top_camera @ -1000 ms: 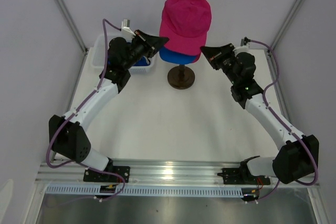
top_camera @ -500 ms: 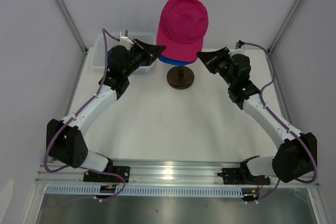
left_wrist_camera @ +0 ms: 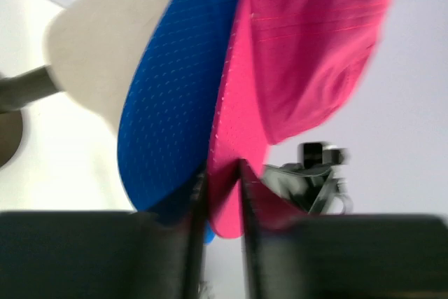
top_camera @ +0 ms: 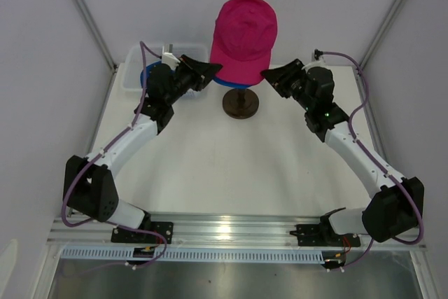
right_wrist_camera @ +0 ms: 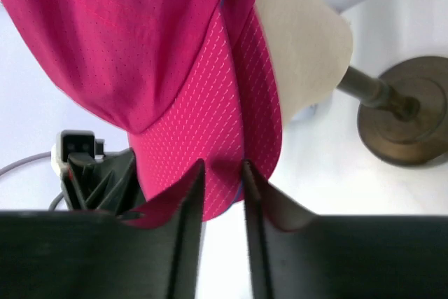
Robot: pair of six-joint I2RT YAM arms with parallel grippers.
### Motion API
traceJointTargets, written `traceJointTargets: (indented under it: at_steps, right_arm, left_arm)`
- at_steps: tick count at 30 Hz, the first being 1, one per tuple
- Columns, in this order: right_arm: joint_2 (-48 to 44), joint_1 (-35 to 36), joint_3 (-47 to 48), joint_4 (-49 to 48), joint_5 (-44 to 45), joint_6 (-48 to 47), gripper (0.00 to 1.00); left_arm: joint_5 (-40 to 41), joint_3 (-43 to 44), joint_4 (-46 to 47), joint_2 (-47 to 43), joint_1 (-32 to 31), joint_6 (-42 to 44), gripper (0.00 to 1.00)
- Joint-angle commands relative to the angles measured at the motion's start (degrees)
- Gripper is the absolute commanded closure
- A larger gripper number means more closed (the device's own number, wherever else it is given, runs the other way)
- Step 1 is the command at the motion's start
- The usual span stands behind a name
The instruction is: Stack the hats
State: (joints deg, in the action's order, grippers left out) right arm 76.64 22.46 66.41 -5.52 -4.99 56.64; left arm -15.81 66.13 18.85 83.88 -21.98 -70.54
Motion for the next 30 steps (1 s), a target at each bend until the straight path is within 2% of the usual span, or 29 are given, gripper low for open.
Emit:
traceJointTargets:
  at_steps: [1,2,3,4,5,6,8,11,14,16,19,21,22,24,25,26,27,29,30]
  right_arm:
    - [0.7,0.7,5.8,5.2,-7.4,-8.0,0.58]
    - [0.9,0.3,9.4,8.0,-8.1,-9.3,0.52]
    - [1.1,-0.6,11.4,9.5,-8.7,-12.0,0.43]
    - [1.6,-1.1,13.5,11.8,-10.2,-13.0,0.39]
    - [1.8,-1.6,15.4,12.5,-11.3,-14.1,0.36]
    - [2.1,-2.9,19.0,13.2,-13.7,-15.8,0.30]
    - [3.0,-4.3,22.5,14.8,-15.5,-17.0,0.28]
    - [4.6,-5.8,28.7,16.3,-16.6,-20.6,0.19]
    - [8.2,-6.5,36.0,19.7,-17.1,-24.1,0.12]
    - [10.4,-7.2,42.4,22.8,-19.2,-25.1,0.12]
    - [13.0,-8.3,46.1,28.2,-21.1,-25.1,0.11]
    - [12.7,-8.6,45.0,27.3,-19.5,-25.4,0.10]
    - [12.6,-8.7,44.4,25.2,-18.7,-25.4,0.10]
    - [13.1,-9.4,44.1,22.9,-16.5,-26.1,0.09]
    - [14.7,-9.8,44.8,21.9,-16.4,-26.2,0.09]
    - [15.9,-10.1,47.6,21.5,-16.9,-26.4,0.10]
    - [17.2,-10.8,49.5,21.4,-17.8,-26.5,0.11]
    - [22.0,-11.4,55.5,22.1,-18.4,-26.4,0.17]
    - [23.5,-11.5,57.3,22.2,-19.3,-26.1,0.20]
  left_arm:
    - [1.0,0.9,-13.7,0.2,-0.6,9.7,0.67]
    - [2.1,2.9,-15.1,-0.7,-0.4,11.1,0.52]
    - [4.2,3.4,-16.4,-2.7,-0.1,12.5,0.44]
    - [5.2,4.0,-18.1,-3.8,0.3,15.0,0.38]
    - [6.0,5.0,-18.4,-4.9,0.6,16.2,0.24]
    - [7.4,5.8,-19.6,-7.0,1.4,17.4,0.20]
    - [9.2,7.0,-22.1,-9.2,2.1,20.4,0.11]
    - [13.1,8.2,-22.3,-12.3,3.1,25.2,0.03]
    - [14.2,11.1,-23.1,-11.6,3.9,28.9,0.00]
    - [13.9,15.9,-24.1,-10.0,4.1,30.8,0.00]
    - [12.0,23.2,-27.5,-5.0,4.9,32.6,0.00]
    - [8.7,28.5,-28.7,-0.3,5.5,33.8,0.01]
    - [7.6,35.1,-29.3,1.4,5.6,34.3,0.00]
    - [4.2,41.0,-32.0,8.6,5.9,34.3,0.00]
    - [3.5,47.6,-36.0,11.2,6.0,34.5,0.00]
    - [2.8,54.6,-38.0,14.0,5.9,34.5,0.01]
    - [2.1,57.9,-40.0,19.5,5.9,34.2,0.03]
    - [1.8,69.5,-44.9,24.3,5.9,33.5,0.12]
    - [1.8,72.4,-45.8,27.4,5.9,32.9,0.15]
